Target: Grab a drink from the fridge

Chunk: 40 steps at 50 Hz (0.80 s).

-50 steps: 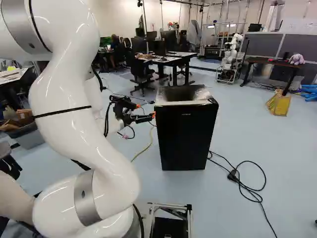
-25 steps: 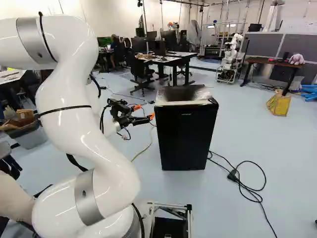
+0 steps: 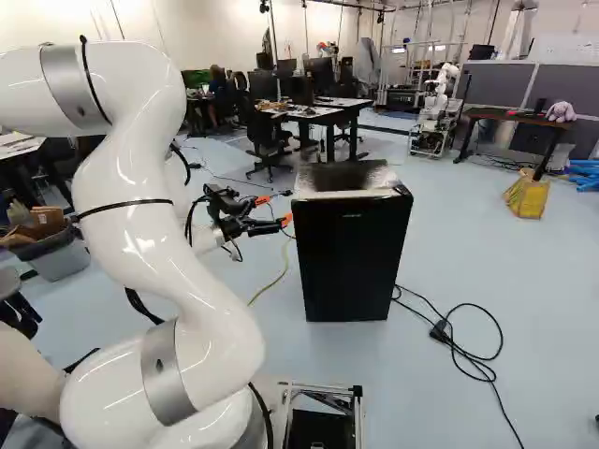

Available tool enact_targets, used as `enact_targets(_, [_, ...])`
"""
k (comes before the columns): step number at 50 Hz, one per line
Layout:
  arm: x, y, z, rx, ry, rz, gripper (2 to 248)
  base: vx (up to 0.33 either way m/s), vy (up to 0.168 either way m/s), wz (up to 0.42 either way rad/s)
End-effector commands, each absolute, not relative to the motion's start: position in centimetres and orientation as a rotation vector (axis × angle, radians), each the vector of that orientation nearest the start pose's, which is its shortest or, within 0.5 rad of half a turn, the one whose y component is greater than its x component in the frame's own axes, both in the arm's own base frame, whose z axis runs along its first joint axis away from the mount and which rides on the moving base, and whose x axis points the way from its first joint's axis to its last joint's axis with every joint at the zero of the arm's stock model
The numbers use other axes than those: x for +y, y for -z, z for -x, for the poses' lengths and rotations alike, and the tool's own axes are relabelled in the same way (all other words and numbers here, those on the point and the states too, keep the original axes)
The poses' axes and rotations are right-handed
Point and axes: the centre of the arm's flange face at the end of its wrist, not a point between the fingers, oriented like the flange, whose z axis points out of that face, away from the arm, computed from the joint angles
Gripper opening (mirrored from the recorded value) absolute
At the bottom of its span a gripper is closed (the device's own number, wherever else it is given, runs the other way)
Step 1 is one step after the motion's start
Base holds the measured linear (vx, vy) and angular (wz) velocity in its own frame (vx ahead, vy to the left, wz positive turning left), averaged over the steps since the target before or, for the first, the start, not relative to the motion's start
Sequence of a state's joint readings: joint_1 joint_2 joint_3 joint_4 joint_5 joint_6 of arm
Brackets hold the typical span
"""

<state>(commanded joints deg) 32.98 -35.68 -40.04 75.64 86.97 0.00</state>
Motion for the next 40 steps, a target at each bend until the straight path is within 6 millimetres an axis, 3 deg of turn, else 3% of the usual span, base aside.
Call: enact_targets(40, [15.4, -25.9, -42.9, 1.219, 2.381, 2.451, 247, 0.000, 0.000, 0.000])
